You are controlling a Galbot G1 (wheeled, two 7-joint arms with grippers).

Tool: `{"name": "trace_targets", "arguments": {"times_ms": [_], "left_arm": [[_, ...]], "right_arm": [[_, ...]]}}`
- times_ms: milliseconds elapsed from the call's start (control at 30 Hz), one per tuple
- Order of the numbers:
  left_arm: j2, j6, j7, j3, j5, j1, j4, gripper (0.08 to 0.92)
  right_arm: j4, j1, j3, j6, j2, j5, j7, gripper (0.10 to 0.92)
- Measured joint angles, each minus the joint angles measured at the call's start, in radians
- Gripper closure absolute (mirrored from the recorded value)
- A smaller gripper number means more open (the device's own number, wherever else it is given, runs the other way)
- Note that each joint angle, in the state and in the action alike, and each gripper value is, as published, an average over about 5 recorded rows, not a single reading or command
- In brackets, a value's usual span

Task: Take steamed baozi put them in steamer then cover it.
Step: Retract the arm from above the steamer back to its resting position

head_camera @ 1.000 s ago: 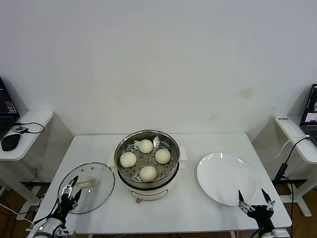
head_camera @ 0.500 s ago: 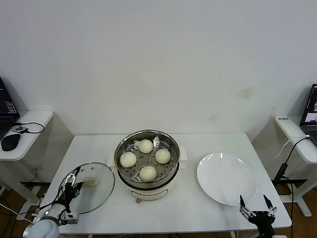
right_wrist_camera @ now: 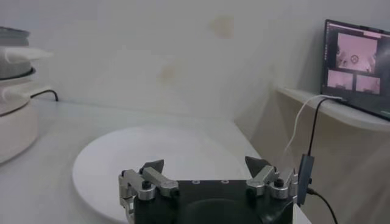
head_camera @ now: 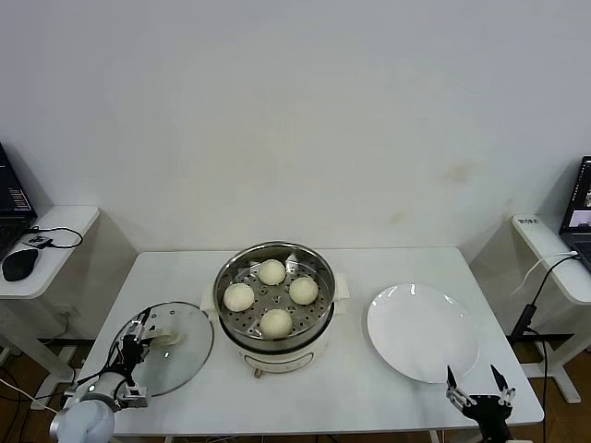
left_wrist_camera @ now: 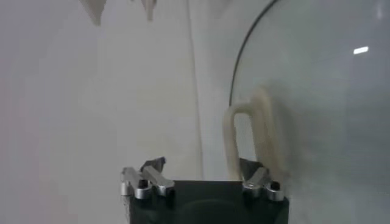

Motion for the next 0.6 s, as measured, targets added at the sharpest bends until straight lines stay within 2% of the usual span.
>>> {"name": "trace_targets", "arguments": {"times_ms": [500, 600], "left_arm": [[-0.025, 0.0, -0.049, -0.003, -0.016, -0.014, 0.058, 0.792], [-0.028, -0.005, -0.068, -0.009, -0.026, -0.007, 0.055, 0.838]], "right_arm": [[0.02, -0.005, -0.012, -0.002, -0.003, 0.0, -0.001, 0.203], [0.022, -0.004, -0.015, -0.002, -0.005, 0.0, -0.001, 0.203]]}}
